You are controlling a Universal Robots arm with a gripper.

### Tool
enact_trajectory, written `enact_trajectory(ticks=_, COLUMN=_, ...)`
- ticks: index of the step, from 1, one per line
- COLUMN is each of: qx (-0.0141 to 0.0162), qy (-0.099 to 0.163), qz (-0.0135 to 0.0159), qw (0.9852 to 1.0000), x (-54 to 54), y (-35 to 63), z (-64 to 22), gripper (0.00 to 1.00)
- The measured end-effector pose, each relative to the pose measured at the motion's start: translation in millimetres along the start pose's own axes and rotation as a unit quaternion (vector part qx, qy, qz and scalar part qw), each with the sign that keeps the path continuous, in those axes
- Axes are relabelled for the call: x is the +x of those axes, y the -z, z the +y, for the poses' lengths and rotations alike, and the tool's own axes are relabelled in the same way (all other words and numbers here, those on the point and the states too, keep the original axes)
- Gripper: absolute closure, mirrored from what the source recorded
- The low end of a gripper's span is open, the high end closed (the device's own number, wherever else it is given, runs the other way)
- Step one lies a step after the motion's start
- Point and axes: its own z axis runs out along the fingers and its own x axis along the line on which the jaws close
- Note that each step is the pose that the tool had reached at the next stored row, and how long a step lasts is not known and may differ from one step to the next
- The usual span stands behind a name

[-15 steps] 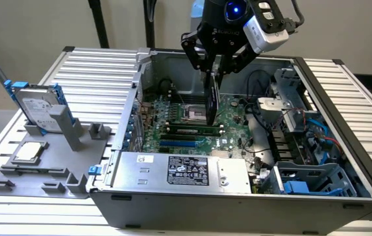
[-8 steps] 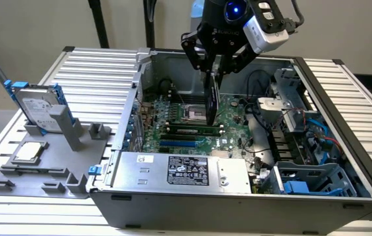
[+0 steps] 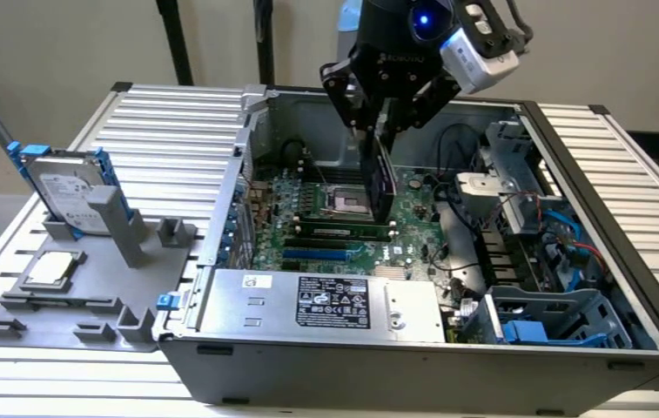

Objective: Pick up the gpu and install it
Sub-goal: 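Insert the gpu into the slot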

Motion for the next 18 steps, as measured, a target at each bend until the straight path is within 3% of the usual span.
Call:
enact_trajectory(ticks=4, qx=0.0015, qy=0.037, qz=0.0005, qw=0.9993, x=0.0, y=-1.1, z=0.0, gripper=0.73)
enact_trajectory(ticks=9, qx=0.0031, qy=0.082, qz=0.0010, qw=0.9966, x=-0.1, y=-2.5, z=0.0, gripper=0.73)
enact_trajectory(ticks=14, qx=0.0049, qy=0.127, qz=0.0016, qw=0.9919, x=-0.1, y=-3.8, z=0.0, gripper=0.73)
enact_trajectory(ticks=18, qx=0.0062, qy=0.163, qz=0.0020, qw=0.9867, x=-0.2, y=-4.9, z=-0.1, gripper=0.73)
